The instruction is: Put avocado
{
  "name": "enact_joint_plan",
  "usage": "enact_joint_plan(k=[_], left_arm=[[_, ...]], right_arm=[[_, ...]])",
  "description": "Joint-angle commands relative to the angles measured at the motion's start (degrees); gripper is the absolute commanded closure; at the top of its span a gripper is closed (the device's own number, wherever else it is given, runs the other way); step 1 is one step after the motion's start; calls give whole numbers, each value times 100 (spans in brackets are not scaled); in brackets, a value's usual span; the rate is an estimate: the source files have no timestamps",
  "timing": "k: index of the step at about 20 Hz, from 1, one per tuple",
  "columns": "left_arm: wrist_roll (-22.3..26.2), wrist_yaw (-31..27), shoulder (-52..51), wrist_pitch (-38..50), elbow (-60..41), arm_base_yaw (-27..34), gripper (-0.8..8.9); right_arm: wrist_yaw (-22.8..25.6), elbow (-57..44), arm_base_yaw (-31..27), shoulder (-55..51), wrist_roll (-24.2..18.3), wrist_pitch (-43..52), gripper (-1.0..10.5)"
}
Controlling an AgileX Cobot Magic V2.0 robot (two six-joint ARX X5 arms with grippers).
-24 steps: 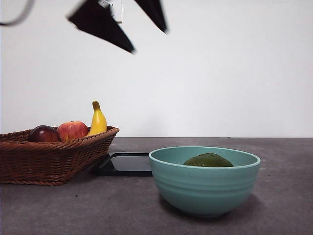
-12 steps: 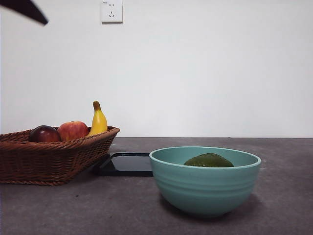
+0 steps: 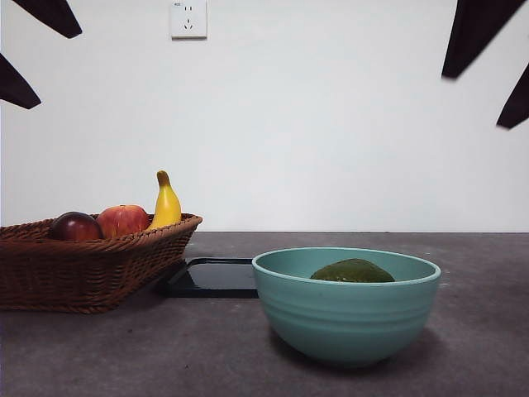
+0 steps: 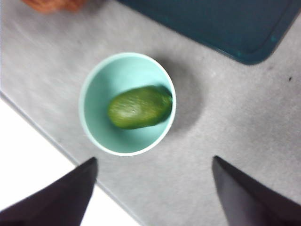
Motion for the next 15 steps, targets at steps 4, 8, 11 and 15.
enact_joint_plan(k=[4,8,11,15], left_arm=[[87,42,24,33,59,-24,440],[87,39,24,33,59,-22,440],[90,39,24,35,59,-22,440],[90,39,24,39,59,-22,440]], right_arm=[[389,114,472,874,7,448,601],[686,114,691,1550,7,782,655],[754,114,763,1978,7,1038,658],[754,114,835,2371,7,1292,686]])
